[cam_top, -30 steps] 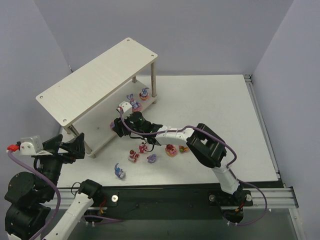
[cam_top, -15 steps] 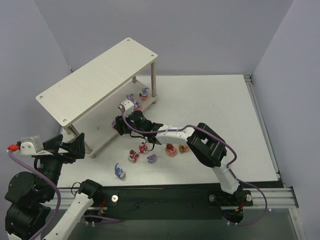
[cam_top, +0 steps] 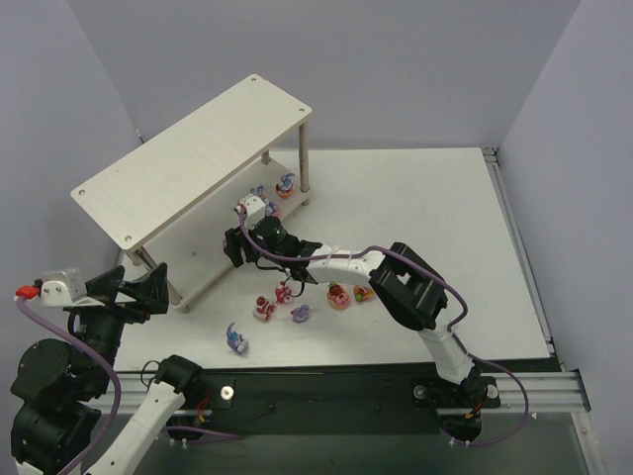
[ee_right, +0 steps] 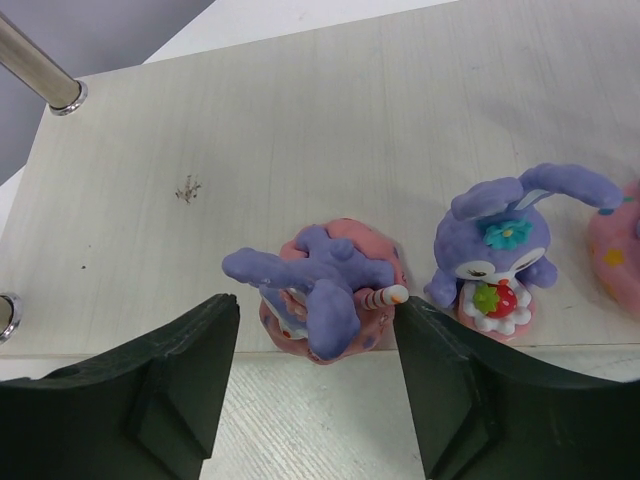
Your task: Place and organize the plastic toys onto the shelf
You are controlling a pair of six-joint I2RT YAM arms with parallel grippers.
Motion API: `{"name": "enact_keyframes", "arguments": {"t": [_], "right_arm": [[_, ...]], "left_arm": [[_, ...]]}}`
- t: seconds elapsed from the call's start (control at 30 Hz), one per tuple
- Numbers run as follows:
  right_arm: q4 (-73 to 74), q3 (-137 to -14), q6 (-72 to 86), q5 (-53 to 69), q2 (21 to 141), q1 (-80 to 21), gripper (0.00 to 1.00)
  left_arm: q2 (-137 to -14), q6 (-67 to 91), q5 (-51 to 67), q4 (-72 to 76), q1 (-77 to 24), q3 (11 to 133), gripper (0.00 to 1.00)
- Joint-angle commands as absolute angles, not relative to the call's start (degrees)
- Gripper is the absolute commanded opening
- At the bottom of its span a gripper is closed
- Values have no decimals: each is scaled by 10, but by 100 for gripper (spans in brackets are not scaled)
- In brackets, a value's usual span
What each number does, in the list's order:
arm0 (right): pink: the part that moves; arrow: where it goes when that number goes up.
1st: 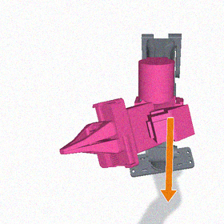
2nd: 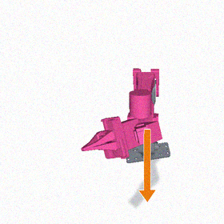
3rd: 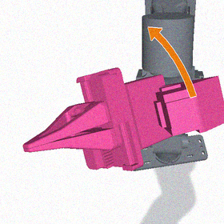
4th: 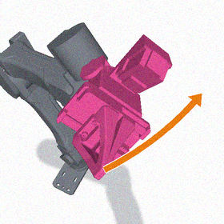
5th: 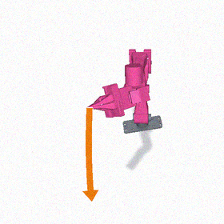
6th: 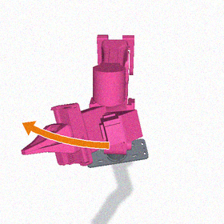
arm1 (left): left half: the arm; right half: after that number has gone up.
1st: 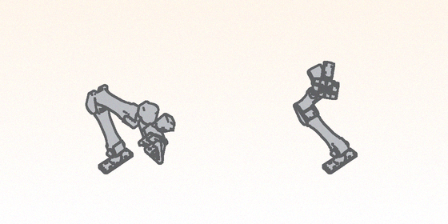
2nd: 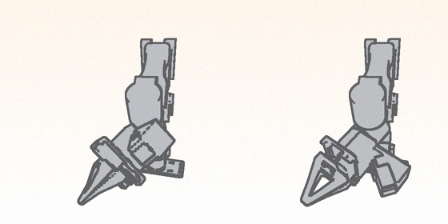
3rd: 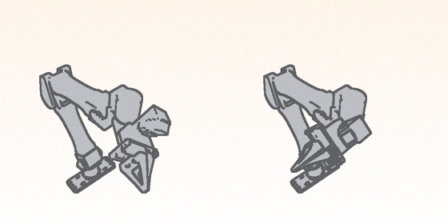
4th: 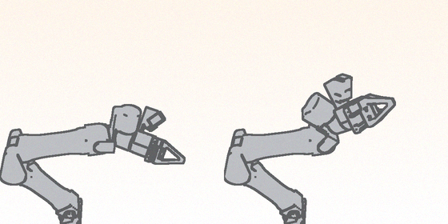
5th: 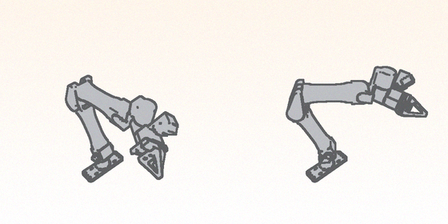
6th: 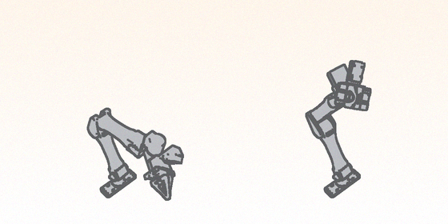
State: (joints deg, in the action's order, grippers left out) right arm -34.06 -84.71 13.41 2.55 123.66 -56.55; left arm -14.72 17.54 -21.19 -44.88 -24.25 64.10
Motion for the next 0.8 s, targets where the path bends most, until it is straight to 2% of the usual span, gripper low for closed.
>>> {"name": "enact_keyframes", "arguments": {"t": [0.0, 0.33, 0.5, 0.57, 0.77], "right_arm": [[-358, -869, 140, 20, 1241, -563, 67], [-377, -840, 141, 18, 1205, -570, 77], [-381, -809, 139, 18, 1175, -577, 96], [-380, -799, 136, 18, 1158, -581, 100], [-379, -763, 129, 7, 1108, -591, 100]], "left_arm": [[-146, 173, -221, -453, -244, 644, 97], [-146, 173, -222, -458, -244, 649, 97], [-144, 175, -221, -464, -244, 655, 97], [-142, 178, -219, -468, -244, 657, 97], [-142, 184, -209, -477, -244, 669, 97]]}}
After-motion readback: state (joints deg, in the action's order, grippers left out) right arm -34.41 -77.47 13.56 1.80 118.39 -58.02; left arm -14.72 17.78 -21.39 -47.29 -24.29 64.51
